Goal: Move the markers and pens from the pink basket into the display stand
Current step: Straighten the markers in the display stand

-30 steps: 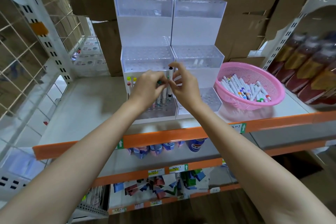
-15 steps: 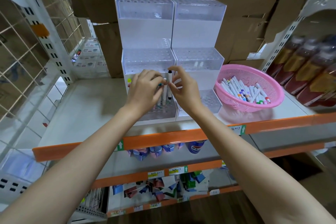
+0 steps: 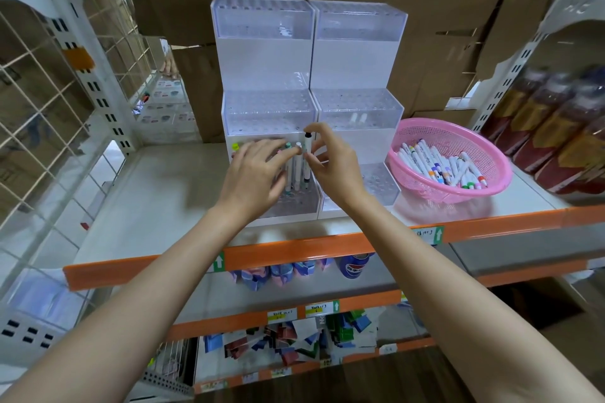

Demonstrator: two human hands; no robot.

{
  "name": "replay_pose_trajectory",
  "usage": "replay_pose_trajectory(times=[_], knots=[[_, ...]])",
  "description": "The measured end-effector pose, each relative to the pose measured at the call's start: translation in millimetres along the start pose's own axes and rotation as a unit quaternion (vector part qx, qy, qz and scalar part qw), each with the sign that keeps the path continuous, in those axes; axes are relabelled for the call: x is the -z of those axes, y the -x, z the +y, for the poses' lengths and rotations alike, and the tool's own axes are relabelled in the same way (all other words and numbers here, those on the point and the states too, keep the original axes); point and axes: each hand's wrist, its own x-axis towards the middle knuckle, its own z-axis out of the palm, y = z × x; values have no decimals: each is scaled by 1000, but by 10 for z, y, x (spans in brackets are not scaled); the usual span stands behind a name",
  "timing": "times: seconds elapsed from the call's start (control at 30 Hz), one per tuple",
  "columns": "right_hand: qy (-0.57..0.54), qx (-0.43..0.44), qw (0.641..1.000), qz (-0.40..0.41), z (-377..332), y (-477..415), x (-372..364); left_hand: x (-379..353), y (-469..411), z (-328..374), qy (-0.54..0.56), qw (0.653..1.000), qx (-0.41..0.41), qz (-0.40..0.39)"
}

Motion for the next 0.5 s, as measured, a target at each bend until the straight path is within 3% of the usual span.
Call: replay_pose_trajectory(times=[0.5], knots=[[51, -9, 998, -27, 24, 43, -10, -22, 9, 1, 14, 1000, 15, 6]])
